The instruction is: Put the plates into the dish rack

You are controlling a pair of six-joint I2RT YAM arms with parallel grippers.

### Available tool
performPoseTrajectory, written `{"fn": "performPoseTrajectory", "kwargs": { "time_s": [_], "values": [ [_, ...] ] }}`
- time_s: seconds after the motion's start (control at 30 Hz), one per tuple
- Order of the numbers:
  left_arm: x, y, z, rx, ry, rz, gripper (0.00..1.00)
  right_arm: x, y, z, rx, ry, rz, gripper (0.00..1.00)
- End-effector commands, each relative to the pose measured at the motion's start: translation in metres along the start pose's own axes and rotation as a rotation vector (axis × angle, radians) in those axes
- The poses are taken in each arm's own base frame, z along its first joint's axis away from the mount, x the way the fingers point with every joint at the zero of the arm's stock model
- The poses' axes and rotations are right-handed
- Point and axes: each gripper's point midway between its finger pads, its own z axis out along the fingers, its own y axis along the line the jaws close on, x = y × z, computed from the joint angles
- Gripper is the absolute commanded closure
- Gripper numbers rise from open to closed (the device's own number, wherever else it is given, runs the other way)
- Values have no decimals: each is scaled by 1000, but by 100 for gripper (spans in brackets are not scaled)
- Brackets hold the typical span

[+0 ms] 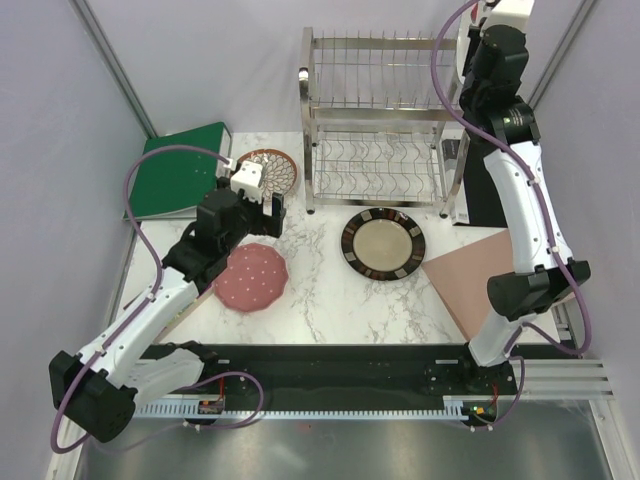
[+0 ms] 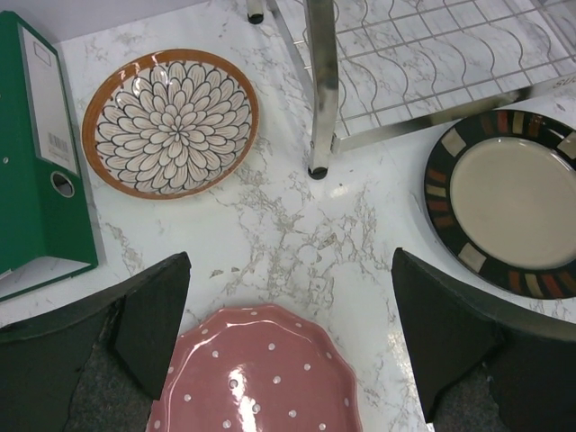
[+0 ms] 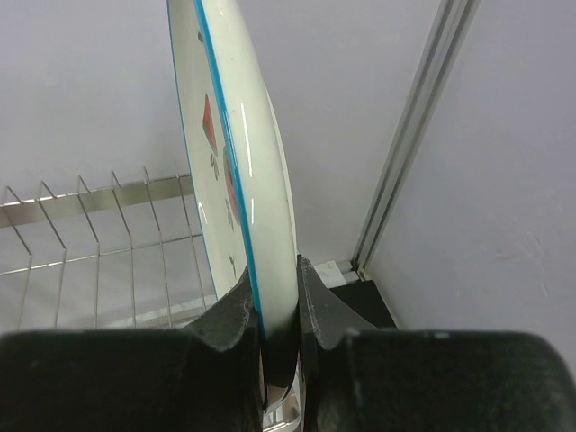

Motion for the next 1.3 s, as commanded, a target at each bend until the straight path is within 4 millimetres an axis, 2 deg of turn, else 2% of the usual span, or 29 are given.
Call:
{"fn": "performPoseTrajectory", "kwargs": {
  "time_s": [0.0, 0.23, 0.63, 0.67, 0.7, 0.73, 0.77, 0.87, 0.9, 0.93, 1.0, 1.03, 1.1, 1.13, 1.2, 1.23, 1.27],
  "values": [
    [-1, -6, -6, 26, -18, -44, 0, -66, -16, -6, 55, -187, 99, 100],
    [9, -7, -2, 28, -1, -40, 0, -45, -1, 15, 51, -150, 25, 100],
    [20, -6, 2, 21, 24, -39, 0, 21, 24, 46, 47, -23, -50, 100],
    [20, -6, 2, 19, 25, -41, 0, 26, 27, 47, 44, -14, -56, 97],
    [21, -6, 3, 21, 26, -44, 0, 26, 28, 48, 37, -12, -56, 80],
    [22, -7, 3, 28, 30, -47, 0, 27, 29, 47, 31, -10, -55, 69],
    [23, -8, 4, 32, 34, -48, 0, 24, 28, 45, 27, -12, -52, 58],
    [23, -15, 5, 64, 40, -57, 0, 7, 20, 33, 18, -33, -43, 45],
    [25, -20, 6, 90, 53, -67, 0, 1, 17, 27, 16, -41, -37, 43],
    [25, -24, 7, 105, 57, -75, 0, -15, 10, 15, 10, -65, -22, 43],
    [31, -32, 11, 135, 93, -119, 0, -21, 6, 3, -5, -72, -18, 41],
    [33, -35, 12, 145, 105, -136, 0, -32, -2, -10, -9, -87, -10, 40],
    [43, -49, 17, 187, 154, -226, 1, -40, -7, -25, -26, -99, -1, 38],
    [48, -54, 20, 198, 176, -263, 2, -45, -15, -40, -36, -106, 4, 38],
    [63, -68, 27, 223, 250, -377, 3, -46, -20, -57, -67, -105, 17, 37],
    [65, -73, 30, 231, 261, -415, 4, -36, -27, -74, -96, -76, 3, 36],
    [70, -78, 32, 237, 278, -449, 4, -28, -21, -85, -163, -56, 9, 31]
  ]
}}
